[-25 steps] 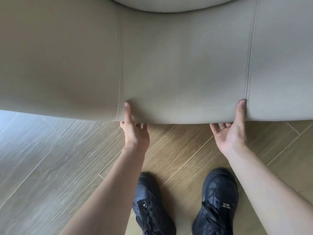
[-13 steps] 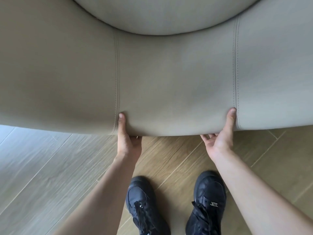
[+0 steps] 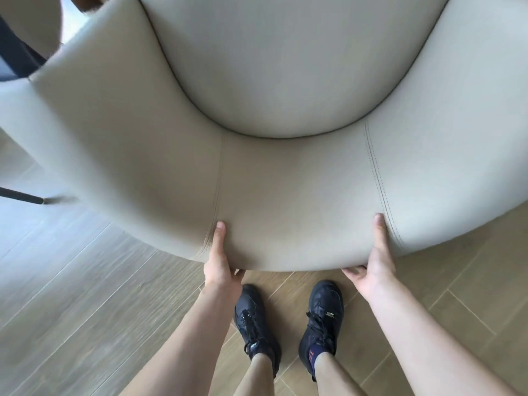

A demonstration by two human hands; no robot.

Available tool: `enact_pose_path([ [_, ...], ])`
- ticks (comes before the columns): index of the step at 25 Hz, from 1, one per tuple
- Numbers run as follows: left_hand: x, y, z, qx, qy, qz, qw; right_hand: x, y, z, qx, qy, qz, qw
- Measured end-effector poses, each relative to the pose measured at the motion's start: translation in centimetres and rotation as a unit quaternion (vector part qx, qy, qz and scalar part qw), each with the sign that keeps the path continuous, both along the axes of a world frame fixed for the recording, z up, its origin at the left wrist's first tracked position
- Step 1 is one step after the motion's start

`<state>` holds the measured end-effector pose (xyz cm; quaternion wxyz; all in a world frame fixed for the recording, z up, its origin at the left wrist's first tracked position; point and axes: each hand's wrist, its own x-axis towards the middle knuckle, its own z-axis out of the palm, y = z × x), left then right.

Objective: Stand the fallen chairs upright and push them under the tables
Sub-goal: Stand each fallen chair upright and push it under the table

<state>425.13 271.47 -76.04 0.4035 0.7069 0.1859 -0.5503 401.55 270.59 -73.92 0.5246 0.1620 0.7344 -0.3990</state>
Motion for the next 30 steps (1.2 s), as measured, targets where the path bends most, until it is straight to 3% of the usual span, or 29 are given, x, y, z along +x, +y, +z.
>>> enact_pose_path([
  [14,1.9,-8.9,17.5,0.070,-0.046,-0.088,0.993,0.9,-8.1,17.4,0.040,0.020,0.054,0.997],
  [16,1.7,-10.8,19.0,0.081,-0.045,-0.086,0.992,0.8,-9.3,18.2,0.062,0.093,0.107,0.988],
  [17,1.6,-11.6,19.6,0.082,-0.038,-0.087,0.992,1.0,-9.9,18.6,0.075,0.197,0.141,0.967],
  [18,1.5,-12.4,20.1,0.082,-0.033,-0.090,0.992,1.4,-10.0,19.1,0.044,0.330,0.164,0.929],
  [19,1.5,-13.0,20.6,0.083,-0.030,-0.092,0.992,2.3,-10.0,19.5,-0.044,0.464,0.201,0.861],
  [20,1.5,-13.5,21.2,0.086,-0.027,-0.094,0.991,3.4,-9.7,19.9,-0.143,0.548,0.290,0.771],
  [22,1.5,-14.4,22.1,0.092,-0.026,-0.098,0.991,5.1,-8.9,19.8,-0.244,0.575,0.502,0.598],
  [25,1.7,-15.1,23.2,0.080,-0.023,-0.116,0.990,4.3,-8.5,18.6,-0.188,0.556,0.707,0.395],
  [27,1.9,-15.4,23.8,0.069,-0.017,-0.109,0.991,2.8,-9.1,18.4,-0.144,0.572,0.747,0.306],
  [30,2.4,-15.2,24.2,0.017,-0.021,-0.078,0.997,1.2,-11.5,19.0,-0.124,0.599,0.747,0.259],
])
